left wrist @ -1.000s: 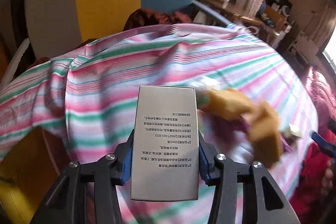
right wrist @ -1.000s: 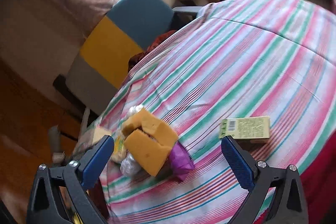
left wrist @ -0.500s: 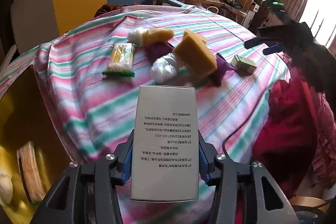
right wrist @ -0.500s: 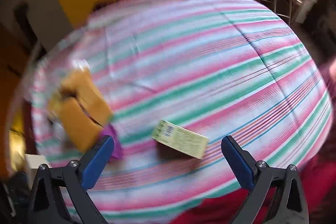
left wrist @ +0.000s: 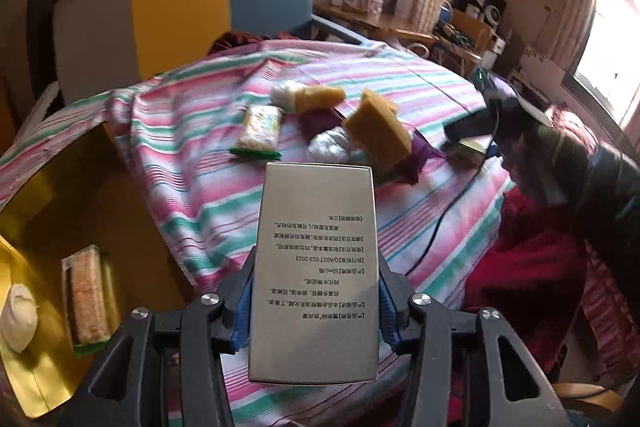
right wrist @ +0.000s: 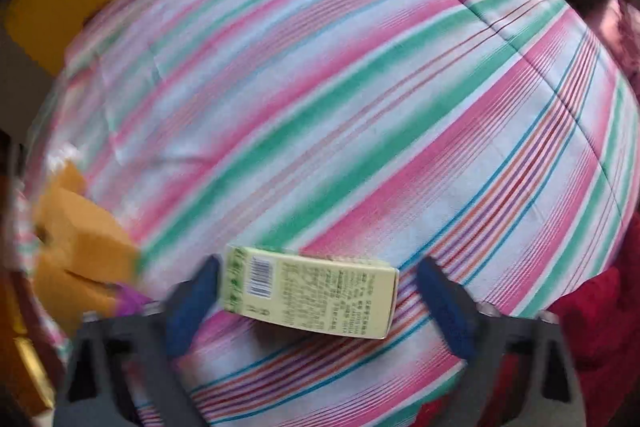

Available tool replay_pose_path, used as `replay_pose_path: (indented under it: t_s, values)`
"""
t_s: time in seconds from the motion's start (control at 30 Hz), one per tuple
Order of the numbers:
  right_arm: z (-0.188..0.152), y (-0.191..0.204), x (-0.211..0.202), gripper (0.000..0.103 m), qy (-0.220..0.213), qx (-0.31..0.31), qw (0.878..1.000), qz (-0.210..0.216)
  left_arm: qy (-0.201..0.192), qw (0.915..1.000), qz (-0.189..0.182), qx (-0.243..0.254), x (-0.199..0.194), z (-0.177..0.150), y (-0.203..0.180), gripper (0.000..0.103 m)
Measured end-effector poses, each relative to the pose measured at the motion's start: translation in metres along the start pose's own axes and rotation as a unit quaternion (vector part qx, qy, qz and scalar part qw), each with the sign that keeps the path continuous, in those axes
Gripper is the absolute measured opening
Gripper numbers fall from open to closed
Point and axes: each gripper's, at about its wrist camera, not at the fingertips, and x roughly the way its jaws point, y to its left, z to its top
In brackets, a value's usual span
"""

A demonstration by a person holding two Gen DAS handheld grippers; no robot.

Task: Organize objects
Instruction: 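Place the white box in the gold tray with the left tool while the right tool grasps the green box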

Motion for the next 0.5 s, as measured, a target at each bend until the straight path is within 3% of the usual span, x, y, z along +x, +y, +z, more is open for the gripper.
replay_pose_path:
  t_s: [0.03,0.2,0.5]
  values:
    - [-0.002,0.005,-0.003,0.073,-0.010,-0.015,0.999,-0.027,-0.005,1.0000,0.005,-0.006,-0.004,0.000,0.003,0.050]
    - [-0.004,0.014,-0.005,0.073,-0.024,-0.048,0.998,-0.041,-0.026,0.9985,0.022,-0.042,-0.020,-0.001,0.021,0.050]
    - [-0.003,0.008,-0.009,0.074,-0.023,-0.053,0.997,-0.046,-0.058,0.9905,0.057,-0.111,-0.054,-0.012,0.067,0.050]
